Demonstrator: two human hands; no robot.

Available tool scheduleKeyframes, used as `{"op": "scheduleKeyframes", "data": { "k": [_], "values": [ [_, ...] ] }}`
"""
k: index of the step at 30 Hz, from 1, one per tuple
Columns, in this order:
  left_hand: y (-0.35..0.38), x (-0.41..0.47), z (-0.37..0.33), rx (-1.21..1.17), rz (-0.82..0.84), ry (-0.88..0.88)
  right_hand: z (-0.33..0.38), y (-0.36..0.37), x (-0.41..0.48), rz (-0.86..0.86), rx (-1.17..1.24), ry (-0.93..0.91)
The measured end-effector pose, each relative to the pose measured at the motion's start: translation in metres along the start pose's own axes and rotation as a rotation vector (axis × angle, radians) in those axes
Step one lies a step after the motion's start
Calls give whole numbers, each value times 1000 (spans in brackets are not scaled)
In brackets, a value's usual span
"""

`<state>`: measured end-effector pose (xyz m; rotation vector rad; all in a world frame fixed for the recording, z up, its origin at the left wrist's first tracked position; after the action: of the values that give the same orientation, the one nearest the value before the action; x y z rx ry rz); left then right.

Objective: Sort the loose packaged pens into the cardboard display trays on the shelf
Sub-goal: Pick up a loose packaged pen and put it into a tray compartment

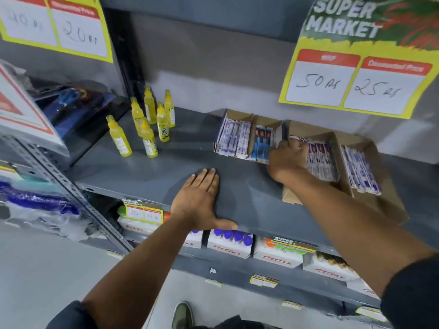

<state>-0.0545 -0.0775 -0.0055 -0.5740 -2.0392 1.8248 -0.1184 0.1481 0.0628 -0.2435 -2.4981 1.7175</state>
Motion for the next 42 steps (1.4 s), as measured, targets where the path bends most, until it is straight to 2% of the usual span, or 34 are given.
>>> {"op": "scheduleKeyframes", "data": {
  "k": [7,12,17,21,27,35,38,42],
  "values": [
    [-2,-1,-1,-6,24,-9,-5,-8,-3,-155,79,-11],
    [-1,-1,-1,10,29,-13,-9,-16,-1,-191,115,-7],
    [0,-1,-1,15,23,-17,-7,-15,0,-167,145,0],
    [0,0,-1,14,25,-16,-5,-12,-3,-161,58,22],
    [0,-1,-1,5,21,-20,-2,0,0,-11,-14,43],
    [-1,-2,-2,8,27,-12,-5,1,5,-22,3,69],
    [0,-2,-2,14,35,-9,-1,-8,7,-21,107,52],
    [-5,-3,4,-76,33,37,13,-36,17,-198,291,-123]
  ]
}}
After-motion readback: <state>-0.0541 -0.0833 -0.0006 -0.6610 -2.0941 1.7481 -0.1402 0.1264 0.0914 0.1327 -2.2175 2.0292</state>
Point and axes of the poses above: each hand's wrist, its own x-axis towards the middle knuckle, its own y-axis out of the palm, z = x × y, the point moved 3 cm from there along x, towards the middle knuckle, and after that the axes turned 1 degree about y, right-handed, at the moved point
